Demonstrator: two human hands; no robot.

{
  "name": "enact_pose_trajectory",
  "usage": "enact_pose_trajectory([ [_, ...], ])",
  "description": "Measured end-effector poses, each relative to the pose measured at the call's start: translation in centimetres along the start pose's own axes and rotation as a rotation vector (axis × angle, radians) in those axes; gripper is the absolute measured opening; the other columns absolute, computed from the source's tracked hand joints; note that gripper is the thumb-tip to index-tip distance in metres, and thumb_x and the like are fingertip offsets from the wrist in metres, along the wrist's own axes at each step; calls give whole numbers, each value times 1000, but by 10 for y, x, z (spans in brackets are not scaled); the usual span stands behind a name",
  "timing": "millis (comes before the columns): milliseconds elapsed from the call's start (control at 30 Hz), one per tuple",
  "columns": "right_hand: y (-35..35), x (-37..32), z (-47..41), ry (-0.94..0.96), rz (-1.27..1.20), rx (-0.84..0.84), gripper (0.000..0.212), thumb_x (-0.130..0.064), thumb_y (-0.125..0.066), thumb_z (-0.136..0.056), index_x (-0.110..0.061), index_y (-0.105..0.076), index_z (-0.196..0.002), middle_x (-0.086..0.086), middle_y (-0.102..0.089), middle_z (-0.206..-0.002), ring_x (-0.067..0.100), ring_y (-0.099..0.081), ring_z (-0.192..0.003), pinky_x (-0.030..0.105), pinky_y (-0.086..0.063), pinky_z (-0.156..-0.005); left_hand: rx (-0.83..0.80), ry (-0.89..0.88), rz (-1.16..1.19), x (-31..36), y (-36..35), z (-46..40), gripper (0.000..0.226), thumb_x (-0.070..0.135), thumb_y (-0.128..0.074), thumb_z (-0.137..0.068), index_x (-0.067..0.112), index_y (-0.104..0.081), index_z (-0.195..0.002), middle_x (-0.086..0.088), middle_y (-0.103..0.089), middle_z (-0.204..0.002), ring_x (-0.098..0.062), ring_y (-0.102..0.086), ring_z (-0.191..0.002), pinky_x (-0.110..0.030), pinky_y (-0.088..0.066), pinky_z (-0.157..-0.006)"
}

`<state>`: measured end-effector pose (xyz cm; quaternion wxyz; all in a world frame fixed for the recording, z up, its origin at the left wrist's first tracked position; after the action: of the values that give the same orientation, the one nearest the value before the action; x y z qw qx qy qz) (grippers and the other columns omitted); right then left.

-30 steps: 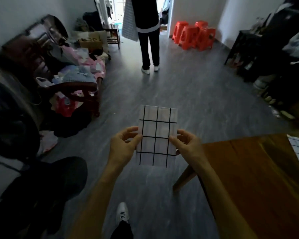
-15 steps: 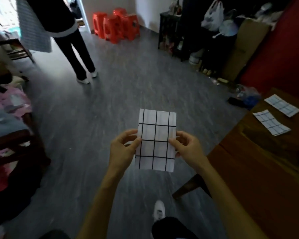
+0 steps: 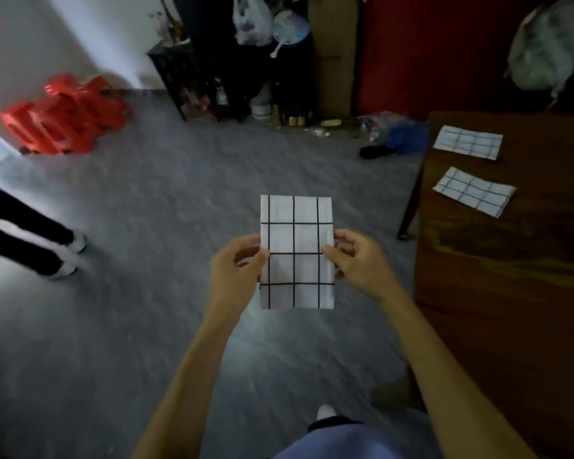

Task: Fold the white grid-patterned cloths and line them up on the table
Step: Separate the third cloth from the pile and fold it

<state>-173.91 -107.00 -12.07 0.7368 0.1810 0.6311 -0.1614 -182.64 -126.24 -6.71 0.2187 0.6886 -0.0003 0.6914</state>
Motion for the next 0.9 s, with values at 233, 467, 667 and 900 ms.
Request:
enact_pose_trajectory([
  [233,59,10,-53,-77,96,334,35,-30,-65,-89,-13,-60,-120,1,-72,-97,16,-69,-75,27,-57,-59,-330,-66,-11,9,-88,-109,21,12,-64,-89,32,-65,-97,8,-71,-87,-5,-68,-79,-19,-54,-64],
  [467,95,16,-63,-174,142,704,23,-23,-61,-92,-22,-62,-115,-9,-72,-97,7,-69,-77,19,-54,-59,-744,-88,-35,-6,-199,-192,18,13,-65,-88,24,-65,-102,2,-70,-92,-15,-67,-86,-37,-58,-77],
  [667,88,18,-43,-323,49,1048,11,-18,-59,-93,-26,-63,-100,-5,-71,-95,7,-69,-79,20,-55,-62,-1147,-154,-73,6,-273,-209,17,11,-65,-88,26,-66,-96,5,-69,-92,-13,-66,-88,-30,-57,-77],
  [900,98,51,-19,-428,-60,1413,17,-18,-59,-93,-33,-61,-99,-9,-70,-95,9,-69,-83,26,-59,-66,-1448,-184,-190,-2,-349,-180,16,11,-66,-87,22,-66,-99,5,-67,-93,-9,-63,-88,-29,-56,-76],
])
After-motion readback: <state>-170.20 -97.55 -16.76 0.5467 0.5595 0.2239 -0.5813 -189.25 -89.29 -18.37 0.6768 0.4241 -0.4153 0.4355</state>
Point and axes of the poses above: each hand's wrist, its own z-axis away from the middle knuckle, its own y-axis out of the back of the hand, x = y × z, the point moved 4 cm from there along -z, towards the middle knuckle
